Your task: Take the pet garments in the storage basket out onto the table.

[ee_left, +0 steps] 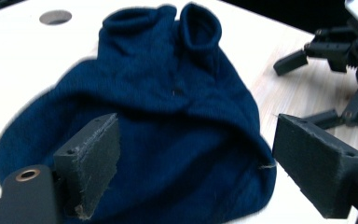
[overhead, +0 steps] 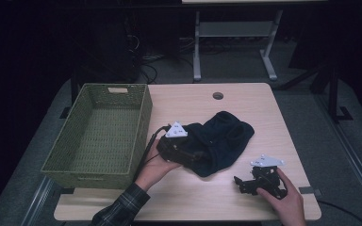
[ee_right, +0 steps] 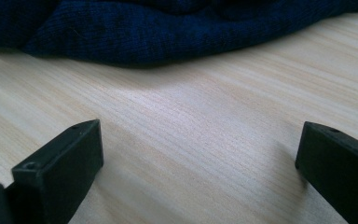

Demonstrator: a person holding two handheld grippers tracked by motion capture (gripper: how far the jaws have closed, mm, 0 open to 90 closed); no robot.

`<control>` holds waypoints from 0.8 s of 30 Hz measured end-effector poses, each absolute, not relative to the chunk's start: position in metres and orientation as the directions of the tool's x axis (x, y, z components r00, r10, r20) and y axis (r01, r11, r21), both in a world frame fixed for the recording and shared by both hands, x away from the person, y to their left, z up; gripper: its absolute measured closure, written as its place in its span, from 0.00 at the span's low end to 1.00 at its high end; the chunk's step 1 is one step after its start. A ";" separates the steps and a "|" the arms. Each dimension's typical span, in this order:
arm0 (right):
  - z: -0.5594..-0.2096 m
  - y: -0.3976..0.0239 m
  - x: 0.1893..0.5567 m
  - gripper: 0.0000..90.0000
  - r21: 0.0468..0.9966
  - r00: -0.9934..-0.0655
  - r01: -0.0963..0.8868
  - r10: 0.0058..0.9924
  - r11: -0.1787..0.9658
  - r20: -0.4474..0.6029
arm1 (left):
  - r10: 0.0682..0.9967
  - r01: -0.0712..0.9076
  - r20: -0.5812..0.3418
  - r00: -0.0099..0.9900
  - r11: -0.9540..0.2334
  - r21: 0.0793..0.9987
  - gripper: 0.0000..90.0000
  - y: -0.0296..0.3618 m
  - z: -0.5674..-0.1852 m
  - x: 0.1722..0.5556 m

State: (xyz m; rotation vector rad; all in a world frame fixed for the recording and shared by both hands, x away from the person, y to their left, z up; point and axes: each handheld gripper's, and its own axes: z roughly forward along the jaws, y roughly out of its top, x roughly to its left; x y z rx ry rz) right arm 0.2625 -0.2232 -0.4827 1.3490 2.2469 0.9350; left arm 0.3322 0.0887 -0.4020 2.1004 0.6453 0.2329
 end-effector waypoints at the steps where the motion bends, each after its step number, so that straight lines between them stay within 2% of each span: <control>1: -0.483 -0.223 0.263 0.01 0.696 -0.481 0.640 0.876 0.326 0.032 | 0.531 0.356 -0.069 0.845 -0.461 0.813 0.16 0.091 -0.404 0.331; 11: -0.483 -0.223 0.262 0.01 0.696 -0.483 0.640 0.875 0.327 0.032 | 0.565 0.390 -0.087 0.821 -0.443 0.807 0.16 0.108 -0.424 0.313; 24: -0.483 -0.224 0.263 0.00 0.698 -0.485 0.635 0.874 0.331 0.028 | 0.580 0.423 -0.060 0.813 -0.516 0.745 0.16 0.118 -0.451 0.301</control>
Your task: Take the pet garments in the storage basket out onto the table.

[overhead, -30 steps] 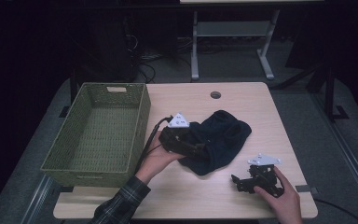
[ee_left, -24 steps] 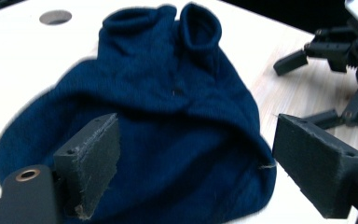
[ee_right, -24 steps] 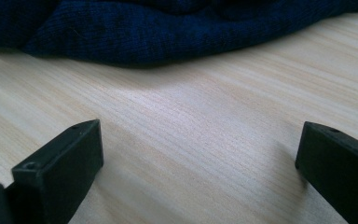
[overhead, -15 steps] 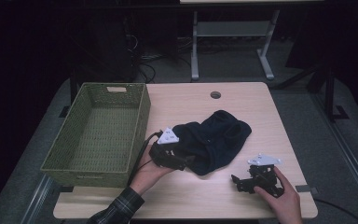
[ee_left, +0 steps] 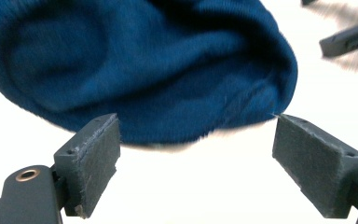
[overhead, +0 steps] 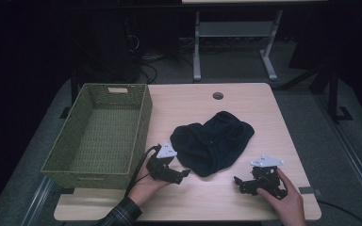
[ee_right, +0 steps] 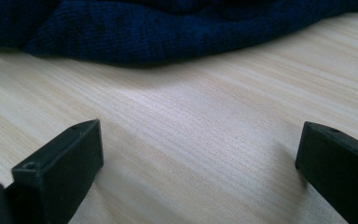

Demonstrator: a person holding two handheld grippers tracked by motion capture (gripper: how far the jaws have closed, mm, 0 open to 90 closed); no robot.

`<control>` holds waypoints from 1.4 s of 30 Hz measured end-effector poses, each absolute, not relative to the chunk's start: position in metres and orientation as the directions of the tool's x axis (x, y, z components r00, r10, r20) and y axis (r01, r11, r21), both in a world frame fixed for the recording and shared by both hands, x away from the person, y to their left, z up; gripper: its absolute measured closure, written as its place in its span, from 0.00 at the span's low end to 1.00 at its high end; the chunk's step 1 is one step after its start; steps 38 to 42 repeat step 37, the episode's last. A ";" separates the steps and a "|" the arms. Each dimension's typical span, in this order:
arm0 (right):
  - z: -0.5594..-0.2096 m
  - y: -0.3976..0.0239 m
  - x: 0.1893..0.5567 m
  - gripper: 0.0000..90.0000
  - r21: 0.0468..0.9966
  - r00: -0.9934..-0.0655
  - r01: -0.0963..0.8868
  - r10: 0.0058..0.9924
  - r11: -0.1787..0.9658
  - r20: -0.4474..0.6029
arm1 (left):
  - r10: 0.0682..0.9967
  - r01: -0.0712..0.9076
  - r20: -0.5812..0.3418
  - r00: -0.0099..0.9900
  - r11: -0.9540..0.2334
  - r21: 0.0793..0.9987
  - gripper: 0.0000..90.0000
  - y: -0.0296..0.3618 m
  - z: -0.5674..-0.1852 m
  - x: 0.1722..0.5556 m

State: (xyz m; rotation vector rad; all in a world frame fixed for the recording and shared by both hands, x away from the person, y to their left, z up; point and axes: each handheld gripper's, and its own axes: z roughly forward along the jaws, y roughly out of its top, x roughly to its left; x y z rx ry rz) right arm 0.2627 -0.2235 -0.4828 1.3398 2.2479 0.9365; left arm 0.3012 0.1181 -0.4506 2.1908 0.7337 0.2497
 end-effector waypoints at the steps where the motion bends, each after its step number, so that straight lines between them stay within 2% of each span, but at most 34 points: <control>1: -0.483 -0.224 0.263 0.00 0.698 -0.485 0.635 0.874 0.331 0.028 | 0.579 0.423 -0.054 0.814 -0.525 0.738 0.16 0.118 -0.453 0.301; 15: -0.483 -0.224 0.263 0.01 0.698 -0.485 0.635 0.874 0.331 0.028 | 0.578 0.443 -0.027 0.816 -0.593 0.673 0.16 0.114 -0.471 0.299; 24: -0.483 -0.223 0.263 0.01 0.698 -0.485 0.635 0.874 0.330 0.028 | 0.580 0.402 0.001 0.814 -0.567 0.719 0.14 0.116 -0.478 0.296; 42: -0.483 -0.224 0.263 0.01 0.698 -0.486 0.635 0.873 0.331 0.028 | 0.581 0.406 -0.003 0.814 -0.565 0.719 0.14 0.116 -0.478 0.296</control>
